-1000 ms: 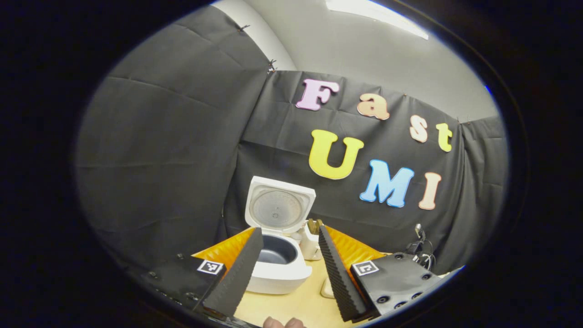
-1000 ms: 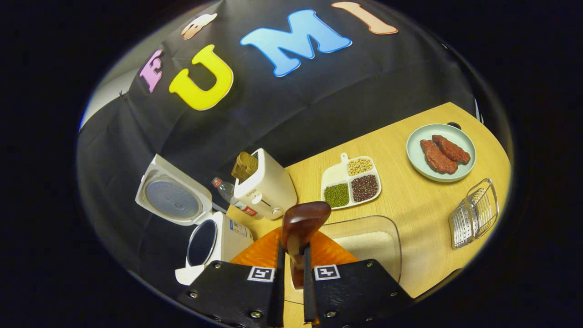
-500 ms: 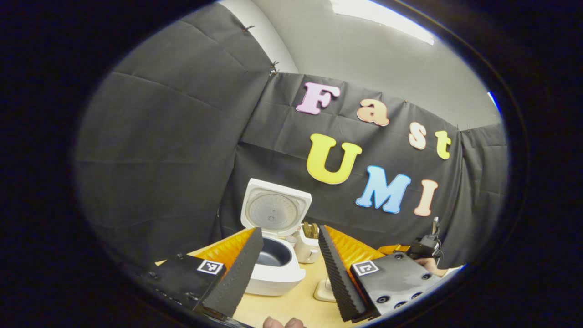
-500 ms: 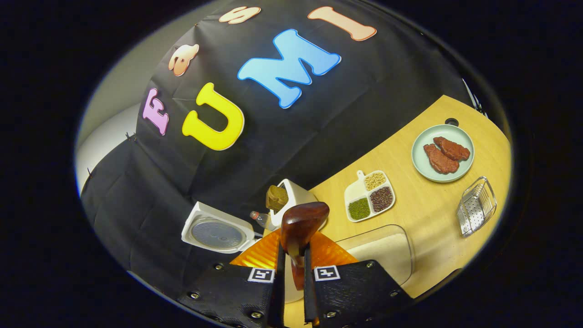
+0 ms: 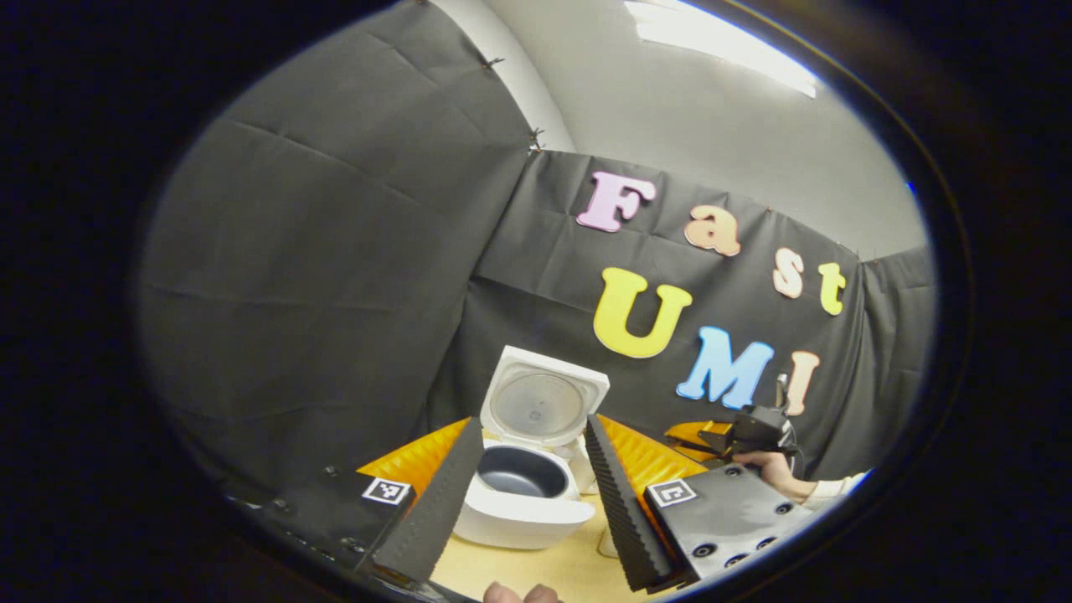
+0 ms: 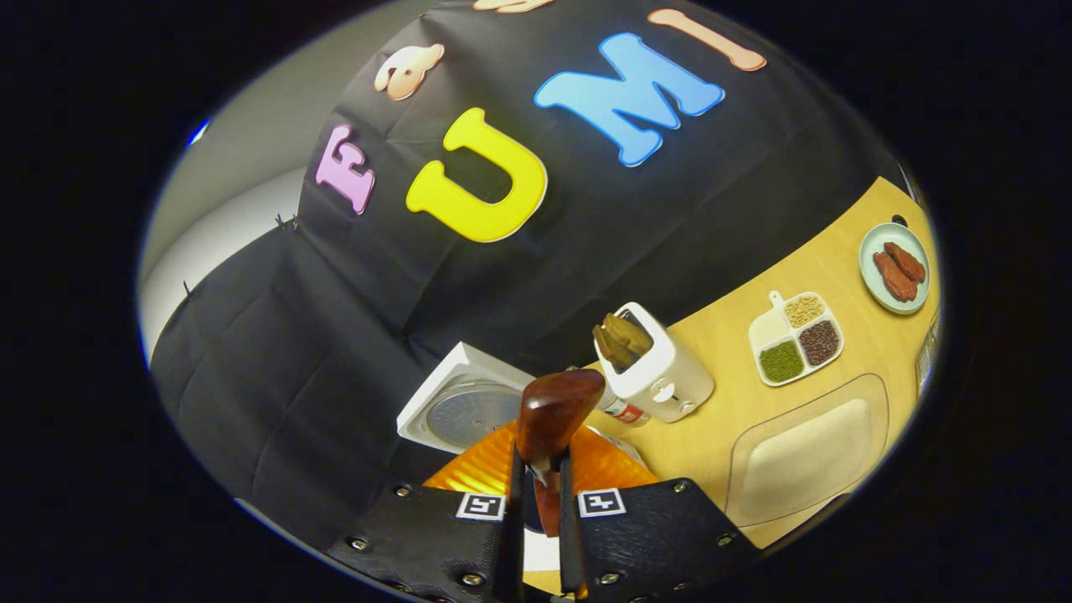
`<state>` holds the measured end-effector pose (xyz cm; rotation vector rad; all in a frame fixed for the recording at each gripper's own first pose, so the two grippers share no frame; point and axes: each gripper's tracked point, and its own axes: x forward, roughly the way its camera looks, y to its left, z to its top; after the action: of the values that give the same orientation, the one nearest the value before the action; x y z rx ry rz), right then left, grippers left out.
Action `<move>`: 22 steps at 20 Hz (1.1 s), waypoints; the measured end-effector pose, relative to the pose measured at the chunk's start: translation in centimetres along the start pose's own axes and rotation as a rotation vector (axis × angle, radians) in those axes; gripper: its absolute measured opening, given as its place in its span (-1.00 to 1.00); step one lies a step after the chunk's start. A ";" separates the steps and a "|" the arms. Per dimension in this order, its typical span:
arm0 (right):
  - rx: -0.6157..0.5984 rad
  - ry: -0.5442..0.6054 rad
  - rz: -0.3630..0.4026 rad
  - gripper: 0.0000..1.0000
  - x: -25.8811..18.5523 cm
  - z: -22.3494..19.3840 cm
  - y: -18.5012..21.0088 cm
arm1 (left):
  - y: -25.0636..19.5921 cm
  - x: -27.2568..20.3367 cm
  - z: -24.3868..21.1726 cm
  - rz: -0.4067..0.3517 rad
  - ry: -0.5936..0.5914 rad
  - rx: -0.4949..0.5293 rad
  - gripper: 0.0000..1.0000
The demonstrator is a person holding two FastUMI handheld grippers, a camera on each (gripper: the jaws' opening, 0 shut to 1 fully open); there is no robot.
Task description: Close the left gripper, press the button to open the rice cooker; take a wooden spoon from the chopstick holder with the right hand, scoop a spoonful of rice and pour it into the rice cooker, then put the wooden spoon back into the chopstick holder.
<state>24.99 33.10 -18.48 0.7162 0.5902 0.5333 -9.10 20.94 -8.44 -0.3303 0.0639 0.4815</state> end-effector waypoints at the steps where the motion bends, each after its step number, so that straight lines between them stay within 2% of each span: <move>1: -0.029 0.009 -0.002 -0.67 1.4 -0.8 0.9 | 0.7 -0.3 0.1 0.009 -0.005 0.001 0.75; 4: -0.128 0.049 -0.035 -0.66 5.9 -4.0 2.4 | 2.6 -0.7 0.5 0.032 -0.015 -0.004 0.75; 7: -0.265 0.118 -0.128 -0.66 9.7 -8.1 1.7 | 4.6 -1.0 0.3 0.060 -0.012 -0.026 0.75; 10: -0.395 0.136 -0.162 -0.66 12.2 -10.6 1.8 | 6.6 -1.7 0.3 0.090 -0.012 -0.019 0.75; 13: -0.529 0.116 -0.180 -0.65 13.0 -11.7 1.8 | 8.9 -2.2 0.3 0.126 -0.009 -0.033 0.75; 15: -0.599 0.064 -0.206 -0.65 13.0 -11.1 2.0 | 10.1 -2.2 0.1 0.151 -0.005 -0.037 0.75; 19: -0.726 0.048 -0.199 -0.66 13.3 -11.3 1.4 | 11.9 -2.2 -0.2 0.183 0.006 -0.043 0.75; 20: -0.768 0.043 -0.193 -0.65 13.2 -11.3 1.5 | 12.2 -2.1 -0.3 0.187 0.010 -0.038 0.62; 21: -0.830 0.047 -0.187 -0.66 13.1 -11.4 1.4 | 12.4 -2.1 -0.5 0.194 0.011 -0.035 0.75; 22: -0.897 0.047 -0.172 -0.66 12.9 -11.3 1.4 | 12.5 -2.0 -0.5 0.194 0.012 -0.042 0.75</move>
<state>26.39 47.13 -28.35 -0.1953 0.3890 0.5849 -16.66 30.33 -12.40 -0.3704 0.0983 0.6737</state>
